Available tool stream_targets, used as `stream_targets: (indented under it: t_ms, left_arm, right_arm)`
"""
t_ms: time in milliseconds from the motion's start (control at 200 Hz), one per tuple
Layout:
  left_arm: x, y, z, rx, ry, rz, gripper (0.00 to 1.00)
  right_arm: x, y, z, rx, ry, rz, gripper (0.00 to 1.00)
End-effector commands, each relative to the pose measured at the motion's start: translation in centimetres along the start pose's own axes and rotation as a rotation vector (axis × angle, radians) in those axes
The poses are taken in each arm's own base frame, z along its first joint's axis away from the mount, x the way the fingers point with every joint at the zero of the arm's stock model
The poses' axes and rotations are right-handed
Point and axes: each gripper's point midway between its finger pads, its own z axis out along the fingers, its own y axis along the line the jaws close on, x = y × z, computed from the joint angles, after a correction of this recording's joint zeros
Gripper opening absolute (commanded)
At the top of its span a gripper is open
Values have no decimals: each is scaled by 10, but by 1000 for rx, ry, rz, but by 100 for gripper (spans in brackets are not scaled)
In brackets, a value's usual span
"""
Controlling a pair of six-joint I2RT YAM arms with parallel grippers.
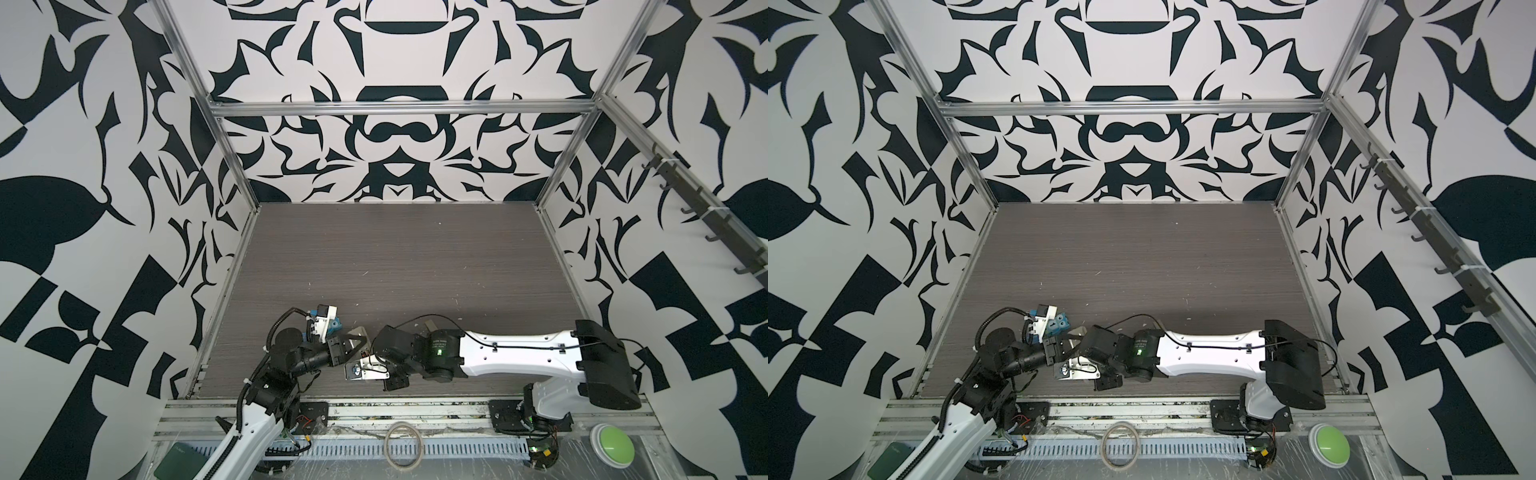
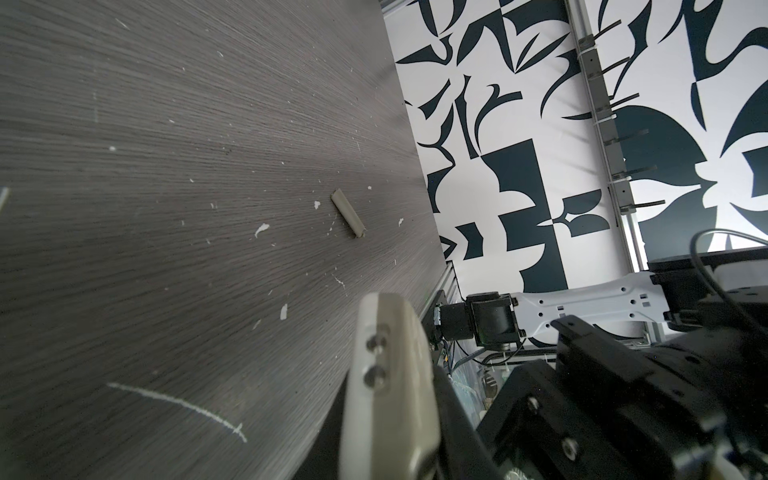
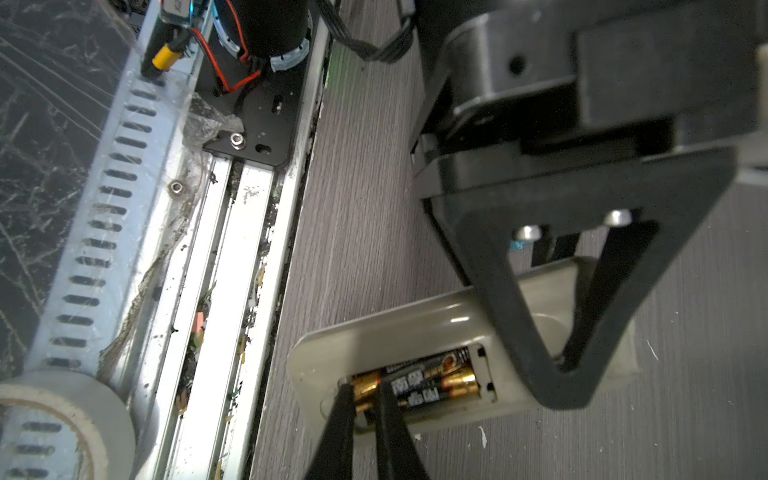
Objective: Load the batteries into the remote control
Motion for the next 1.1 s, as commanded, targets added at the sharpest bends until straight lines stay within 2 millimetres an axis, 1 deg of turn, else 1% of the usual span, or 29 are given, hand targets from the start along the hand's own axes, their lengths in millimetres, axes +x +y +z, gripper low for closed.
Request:
stream_targets:
  t_ms: [0,120,325,520,625,750,835,955,1095]
  left_arm:
    - [14,-31,-2,149,89,36,0]
    - [15,-32,-2,157,93,44,0]
    - [15,-31,-2,153,95,40,0]
    - [14,-31,-2,147,89,42,0]
    - [15,-29,-2,136,89,38,0]
    - [14,-26,-2,120,83,39,0]
    - [13,-24,-2,105,79,37,0]
    - [13,-21,-2,91,73,34,0]
    - [13,-20,-2,86,73,31,0]
  right_arm:
    - [-11,-28,11,112,-31,32,14]
    - [-11,-32,13,112,-41,43,14]
    - [-4,-35,18,112,-23,54,13]
    - [-3,-33,14,111,-36,58,13]
    - [-3,-33,6,115,-35,57,13]
    - [-12,-30,-7,98,-75,69,13]
    - [-17,-30,-18,97,-102,78,9]
    - [-18,-28,-27,94,-117,87,3]
    - [-17,-28,-34,102,-126,94,0]
